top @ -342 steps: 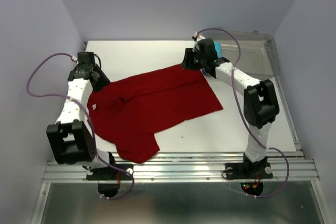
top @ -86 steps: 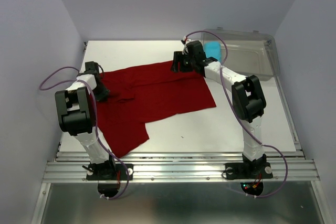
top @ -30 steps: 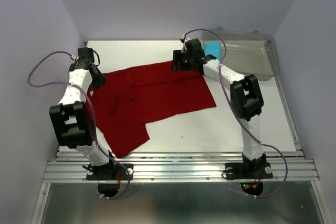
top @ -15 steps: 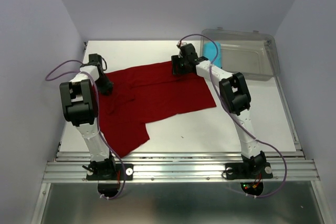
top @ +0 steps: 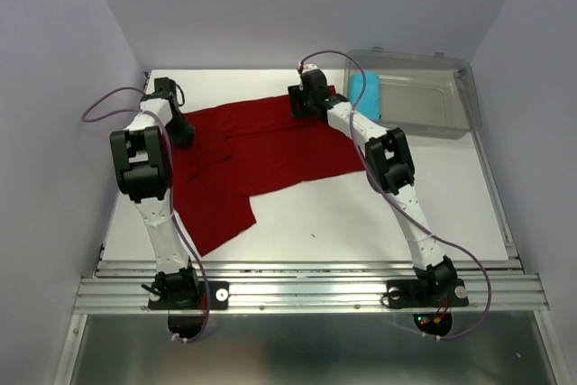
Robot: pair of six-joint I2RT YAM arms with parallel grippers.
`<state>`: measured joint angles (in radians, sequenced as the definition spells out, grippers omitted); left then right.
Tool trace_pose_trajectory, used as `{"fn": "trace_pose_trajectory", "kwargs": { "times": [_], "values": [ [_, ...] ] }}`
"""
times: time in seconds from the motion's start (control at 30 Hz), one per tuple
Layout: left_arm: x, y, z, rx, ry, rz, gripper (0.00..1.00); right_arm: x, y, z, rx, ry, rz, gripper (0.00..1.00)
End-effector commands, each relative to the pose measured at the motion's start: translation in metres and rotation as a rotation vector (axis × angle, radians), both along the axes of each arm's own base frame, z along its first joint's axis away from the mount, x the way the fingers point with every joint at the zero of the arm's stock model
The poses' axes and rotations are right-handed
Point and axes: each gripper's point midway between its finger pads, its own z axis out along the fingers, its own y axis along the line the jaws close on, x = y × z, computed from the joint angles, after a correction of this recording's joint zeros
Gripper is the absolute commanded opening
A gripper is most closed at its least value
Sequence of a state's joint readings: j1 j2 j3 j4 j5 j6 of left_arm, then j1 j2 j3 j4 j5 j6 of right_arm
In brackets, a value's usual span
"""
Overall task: Roll the t-shirts
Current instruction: Fold the T-shirt at the center of the board.
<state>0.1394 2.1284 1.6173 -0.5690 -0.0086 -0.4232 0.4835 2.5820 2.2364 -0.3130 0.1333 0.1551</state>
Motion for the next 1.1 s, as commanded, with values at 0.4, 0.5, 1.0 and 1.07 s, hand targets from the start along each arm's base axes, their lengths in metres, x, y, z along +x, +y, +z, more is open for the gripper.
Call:
{"fn": "trace_pose_trajectory", "kwargs": {
  "times": [0.4,0.5,1.0,1.07],
  "values": [
    [0.007,0.0,0.093,0.129,-0.167,-0.007,0.3,0.011,0.009,0.05,0.006,-0.144,0.089,0.79],
    [-0.035,-0.002,0.099,0.148,-0.158,0.011,0.31,-0.001,0.015,0.079,0.068,-0.158,0.121,0.8],
    [-0.221,-0.048,0.068,0.002,0.064,0.169,0.31,-0.088,0.045,0.122,0.227,-0.073,0.255,0.8],
    [-0.229,-0.063,0.075,-0.052,0.038,0.156,0.37,-0.095,0.04,0.122,0.231,-0.067,0.242,0.8]
  ]
}}
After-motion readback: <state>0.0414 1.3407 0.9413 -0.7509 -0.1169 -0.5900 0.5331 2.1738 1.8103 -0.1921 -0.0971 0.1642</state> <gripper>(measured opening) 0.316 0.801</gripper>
